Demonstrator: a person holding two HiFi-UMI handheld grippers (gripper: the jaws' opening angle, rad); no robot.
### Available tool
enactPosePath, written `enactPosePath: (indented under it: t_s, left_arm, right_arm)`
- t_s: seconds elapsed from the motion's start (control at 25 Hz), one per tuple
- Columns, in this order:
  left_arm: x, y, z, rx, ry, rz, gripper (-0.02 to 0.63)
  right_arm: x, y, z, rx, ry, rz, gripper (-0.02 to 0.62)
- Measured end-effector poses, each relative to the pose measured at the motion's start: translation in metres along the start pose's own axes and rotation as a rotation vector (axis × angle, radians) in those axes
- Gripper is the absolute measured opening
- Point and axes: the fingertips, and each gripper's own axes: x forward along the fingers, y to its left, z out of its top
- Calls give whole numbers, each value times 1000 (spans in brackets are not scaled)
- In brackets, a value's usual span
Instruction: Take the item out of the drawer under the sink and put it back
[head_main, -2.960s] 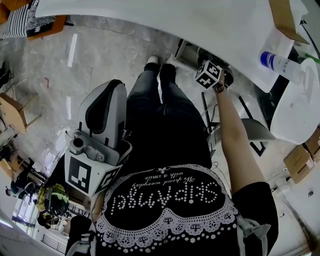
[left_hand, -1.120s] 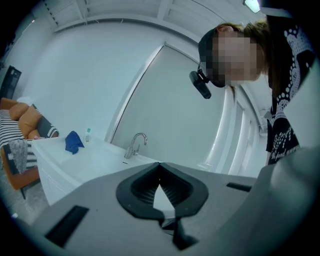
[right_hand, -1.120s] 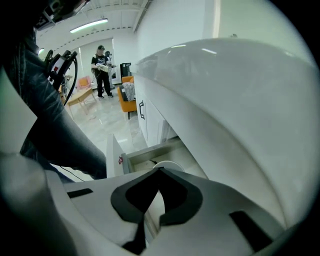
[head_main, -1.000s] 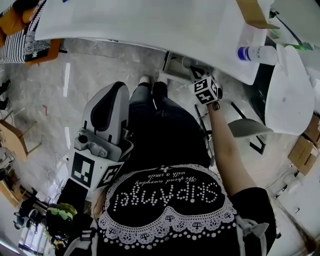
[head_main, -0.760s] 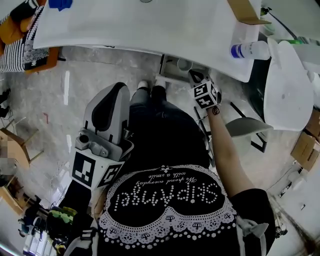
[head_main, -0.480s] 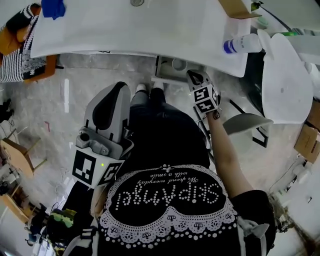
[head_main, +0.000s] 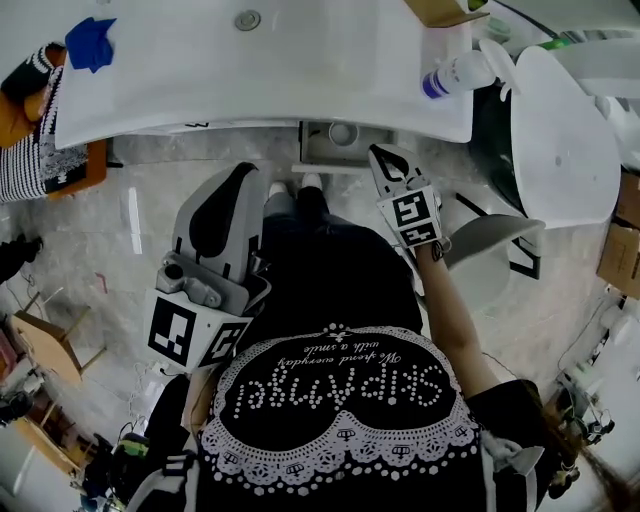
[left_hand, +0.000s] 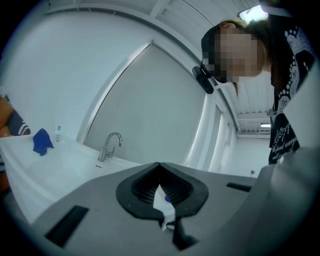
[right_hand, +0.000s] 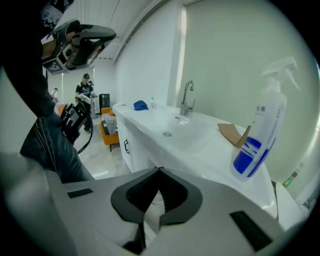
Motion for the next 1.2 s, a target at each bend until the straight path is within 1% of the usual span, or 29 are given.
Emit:
enactPosePath:
  t_s: [0.16, 0.28, 0.4, 0.52, 0.64, 0.76, 0.88, 1.04, 1.2]
  left_arm:
    - [1, -2, 0, -7, 6, -8, 5]
    - [1, -2, 1, -6, -7, -11, 5]
    - [1, -3, 7, 7, -43, -20, 5]
    - [1, -3, 7, 6, -34, -16, 5]
    - [0, -3, 9, 18, -50, -26, 5]
    - [-1, -4, 7, 11, -36, -17, 5]
    - [1, -3, 5, -2, -18, 4, 5]
    - [1, -4, 7, -3, -23, 9, 5]
    - [0, -6, 10, 31, -56, -25, 5]
  right_arm:
    - [-19, -1, 22, 14, -61, -24, 17]
    - [-32, -4, 41, 41, -115, -39, 17]
    - [-45, -8, 63, 56, -175, -57, 17]
    - [-58, -13, 86, 59, -233, -71, 17]
    - [-69, -16, 109, 54, -293, -77, 17]
    - [-84, -18, 132, 66, -358, -82, 17]
    - [-98, -21, 152, 104, -414, -81, 17]
    - [-118, -21, 171, 132, -466, -82, 17]
    - [-128, -22, 176, 151, -483, -87, 17]
